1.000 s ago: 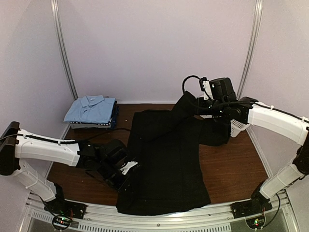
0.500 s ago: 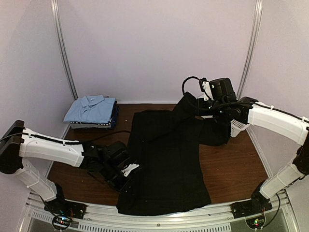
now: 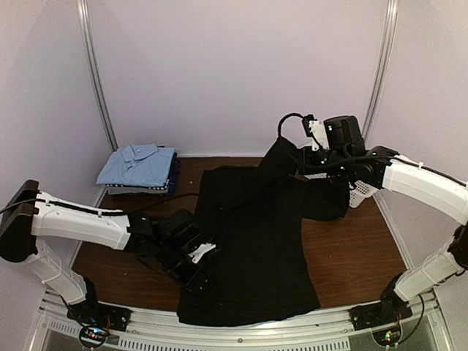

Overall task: Fold and stack the long sleeve shirts
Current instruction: Fold the flattened shirt at the center of the board, then fold the sleeve of the 1/3-folded shirt.

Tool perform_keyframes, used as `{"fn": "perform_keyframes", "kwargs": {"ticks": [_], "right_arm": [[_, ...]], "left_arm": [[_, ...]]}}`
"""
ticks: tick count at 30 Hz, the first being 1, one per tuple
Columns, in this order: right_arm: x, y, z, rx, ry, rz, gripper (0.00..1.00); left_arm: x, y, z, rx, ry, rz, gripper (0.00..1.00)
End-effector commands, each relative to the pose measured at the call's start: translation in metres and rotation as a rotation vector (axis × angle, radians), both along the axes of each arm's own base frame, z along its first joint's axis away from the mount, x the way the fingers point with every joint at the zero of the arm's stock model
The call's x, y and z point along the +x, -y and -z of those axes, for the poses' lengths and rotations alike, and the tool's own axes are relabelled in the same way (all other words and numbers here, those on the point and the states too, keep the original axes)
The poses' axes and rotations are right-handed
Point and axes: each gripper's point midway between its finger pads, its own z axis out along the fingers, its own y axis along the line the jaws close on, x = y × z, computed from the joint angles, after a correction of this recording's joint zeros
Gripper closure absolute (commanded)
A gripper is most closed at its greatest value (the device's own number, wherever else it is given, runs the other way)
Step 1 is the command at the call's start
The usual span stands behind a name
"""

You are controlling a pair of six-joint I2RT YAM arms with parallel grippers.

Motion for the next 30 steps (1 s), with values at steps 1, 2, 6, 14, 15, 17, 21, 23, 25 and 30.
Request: {"fn": "perform_keyframes", "kwargs": {"ticks": [1, 2, 6, 14, 15, 17, 21, 23, 25, 30], "right_arm": [[-0.027, -0.025, 0.019, 0.016, -0.059, -0.214, 1.0], [-0.032, -0.028, 0.024, 0.021, -0.07, -0.245, 1.0], [-0.047, -0.045, 0.042, 0.039, -0.116, -0.366, 1.0], [-0.089, -0.106, 0.07, 0.057, -0.199, -0.581, 1.0], [-0.096, -0.114, 0.073, 0.053, -0.206, -0.605, 1.0], [-0.11, -0.129, 0.078, 0.038, -0.214, -0.651, 1.0], [-0.125, -0.141, 0.099, 0.004, -0.258, -0.683, 1.0], [-0.132, -0.145, 0.111, -0.005, -0.295, -0.71, 1.0], [-0.137, -0.149, 0.122, -0.019, -0.322, -0.725, 1.0], [-0.135, -0.166, 0.136, -0.024, -0.365, -0.725, 0.91]], "left_arm": [[0.027, 0.026, -0.048, -0.112, 0.121, -0.032, 0.55], [0.034, 0.029, -0.055, -0.124, 0.141, -0.052, 0.55], [0.076, 0.031, -0.087, -0.18, 0.224, -0.177, 0.56], [0.16, 0.015, -0.109, -0.198, 0.364, -0.4, 0.57], [0.165, 0.012, -0.106, -0.196, 0.365, -0.417, 0.57], [0.17, 0.007, -0.098, -0.182, 0.376, -0.44, 0.57], [0.158, 0.006, -0.071, -0.178, 0.311, -0.421, 0.6], [0.152, 0.004, -0.061, -0.186, 0.29, -0.424, 0.6], [0.149, 0.001, -0.06, -0.193, 0.302, -0.416, 0.6], [0.15, -0.007, -0.071, -0.206, 0.381, -0.401, 0.59]]}}
